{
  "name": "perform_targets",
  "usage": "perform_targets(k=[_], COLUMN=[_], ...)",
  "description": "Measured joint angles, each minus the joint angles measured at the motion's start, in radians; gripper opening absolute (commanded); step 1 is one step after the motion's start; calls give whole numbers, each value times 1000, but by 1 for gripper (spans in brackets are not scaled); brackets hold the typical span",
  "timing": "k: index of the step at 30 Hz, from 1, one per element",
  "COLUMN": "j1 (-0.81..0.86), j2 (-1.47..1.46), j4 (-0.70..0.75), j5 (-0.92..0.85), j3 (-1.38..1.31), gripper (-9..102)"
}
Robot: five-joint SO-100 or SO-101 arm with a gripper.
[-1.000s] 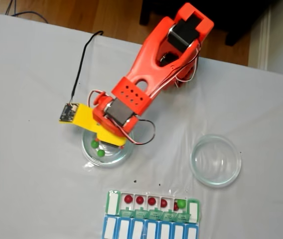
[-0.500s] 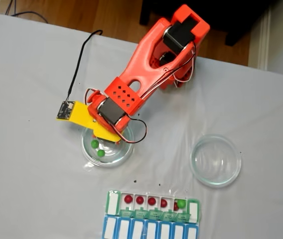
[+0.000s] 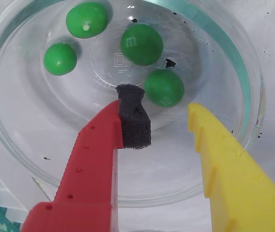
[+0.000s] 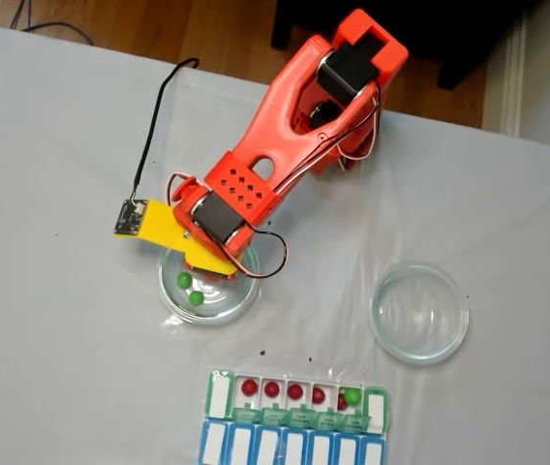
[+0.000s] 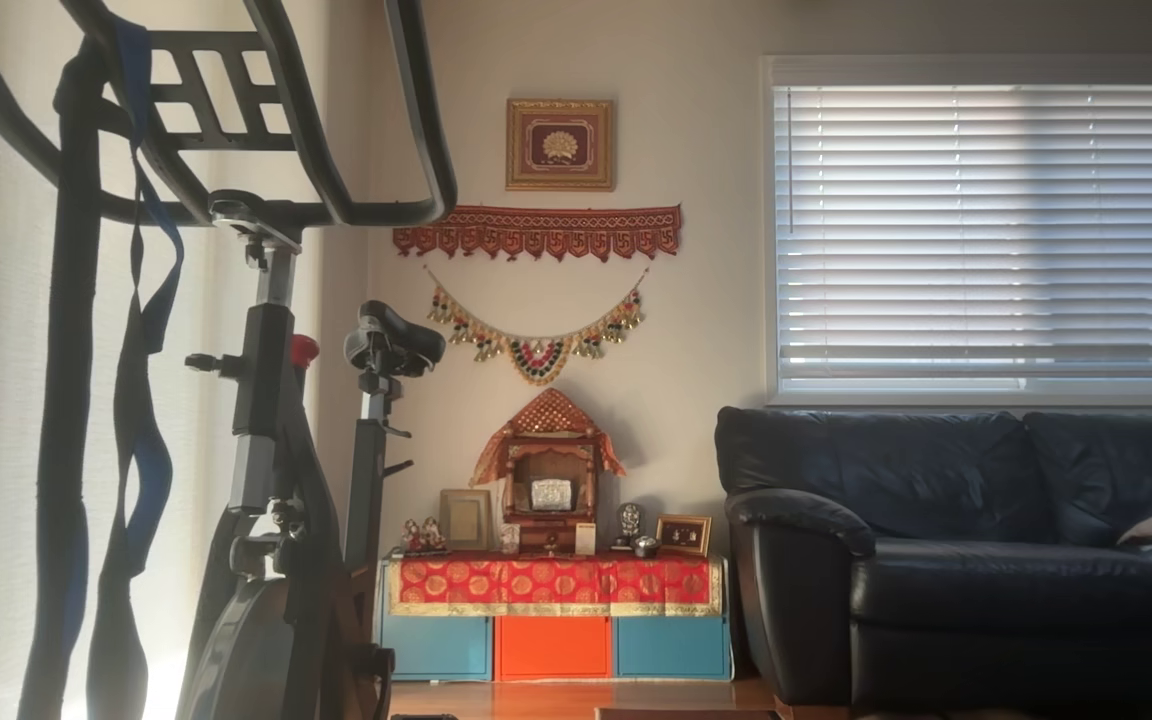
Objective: Sort medicines into box.
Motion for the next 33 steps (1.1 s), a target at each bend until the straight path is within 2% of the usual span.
perform_targets(k=[33], j1=[-23], j2=[-2], j4=[-12], j5=[-37], j3=[69], gripper=[24])
